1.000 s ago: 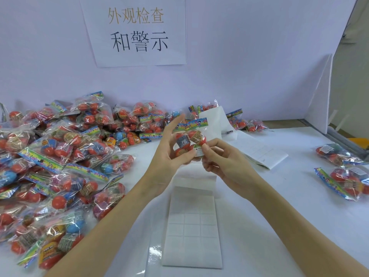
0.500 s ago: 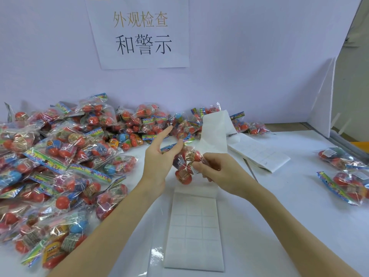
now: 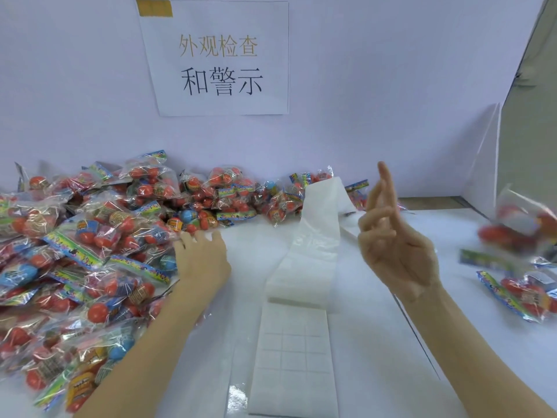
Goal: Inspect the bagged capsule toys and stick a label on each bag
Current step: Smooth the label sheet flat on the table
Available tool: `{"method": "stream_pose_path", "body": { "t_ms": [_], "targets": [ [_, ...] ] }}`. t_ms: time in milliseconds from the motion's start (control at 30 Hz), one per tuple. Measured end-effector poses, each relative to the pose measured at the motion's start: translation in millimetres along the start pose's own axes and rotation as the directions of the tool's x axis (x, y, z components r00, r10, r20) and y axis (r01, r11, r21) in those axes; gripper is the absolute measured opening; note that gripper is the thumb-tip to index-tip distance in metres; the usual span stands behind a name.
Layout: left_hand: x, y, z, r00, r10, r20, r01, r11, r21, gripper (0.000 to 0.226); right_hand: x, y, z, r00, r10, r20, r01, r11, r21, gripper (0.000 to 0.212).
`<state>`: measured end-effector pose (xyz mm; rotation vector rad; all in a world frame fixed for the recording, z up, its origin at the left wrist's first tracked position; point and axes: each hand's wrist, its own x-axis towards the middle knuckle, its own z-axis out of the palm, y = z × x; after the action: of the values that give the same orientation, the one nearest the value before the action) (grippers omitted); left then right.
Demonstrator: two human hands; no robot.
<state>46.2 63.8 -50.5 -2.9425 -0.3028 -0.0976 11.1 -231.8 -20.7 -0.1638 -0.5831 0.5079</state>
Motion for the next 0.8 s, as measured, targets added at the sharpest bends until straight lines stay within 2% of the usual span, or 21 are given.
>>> {"method": "stream_pose_path", "body": {
  "t_ms": [67,167,300,400,467,533,567,633,700,733,800],
  "targets": [
    [1.3,-1.4,-1.9,0.995,0.085,-0.059,-0.088,0.995,-0.045,0.054,1.3,4.5,-4.2,0.996,0.021,-0.087,-0.033,0.989,-0.145,0.066],
    [2.4,-3.5,-5.7,0.985,0.123,-0.122,-0.146,0.966,-0.211,0.054,5.1,9.3,-14.1,0.969,-0.006,-0.246,-0.083,0.934,-0.349,0.06],
    [5.8,-2.3,-5.9,0.958,0.142,-0.248,-0.228,0.903,-0.363,0.033,10.1,16.6,-20.3,0.908,-0.025,-0.419,-0.175,0.885,-0.431,0.054],
    [6.2,3.3,-6.7,0.885,0.138,-0.445,-0.37,0.787,-0.494,0.021,13.0,21.3,-26.4,0.834,-0.09,-0.545,-0.257,0.81,-0.527,0.033],
    [2.6,10.8,-9.6,0.815,0.076,-0.575,-0.482,0.639,-0.599,0.018,12.7,23.9,-29.1,0.794,-0.113,-0.598,-0.335,0.738,-0.585,0.027],
    [-3.2,19.9,-15.5,0.782,-0.031,-0.622,-0.561,0.401,-0.725,0.02,11.5,27.1,-30.3,0.782,-0.123,-0.611,-0.402,0.648,-0.646,0.026],
    [-5.9,24.3,-18.3,0.794,-0.062,-0.604,-0.572,0.257,-0.779,0.02,11.0,29.4,-30.3,0.787,-0.131,-0.603,-0.418,0.605,-0.677,0.028],
    [-10.2,32.6,-22.5,0.872,-0.046,-0.487,-0.489,-0.044,-0.871,0.022,11.3,34.9,-30.4,0.813,-0.141,-0.565,-0.412,0.547,-0.729,0.038],
    [-15.2,41.3,-24.2,0.938,0.045,-0.344,-0.314,-0.311,-0.897,0.023,12.7,40.3,-29.2,0.846,-0.116,-0.52,-0.401,0.504,-0.765,0.047],
    [-18.1,45.3,-23.9,0.949,0.09,-0.301,-0.245,-0.389,-0.888,0.023,13.4,42.8,-28.2,0.86,-0.1,-0.501,-0.398,0.485,-0.779,0.047],
    [-24.1,52.2,-22.3,0.951,0.158,-0.267,-0.174,-0.44,-0.881,0.023,13.8,46.4,-26.2,0.869,-0.113,-0.482,-0.386,0.457,-0.802,0.039]
  ]
}}
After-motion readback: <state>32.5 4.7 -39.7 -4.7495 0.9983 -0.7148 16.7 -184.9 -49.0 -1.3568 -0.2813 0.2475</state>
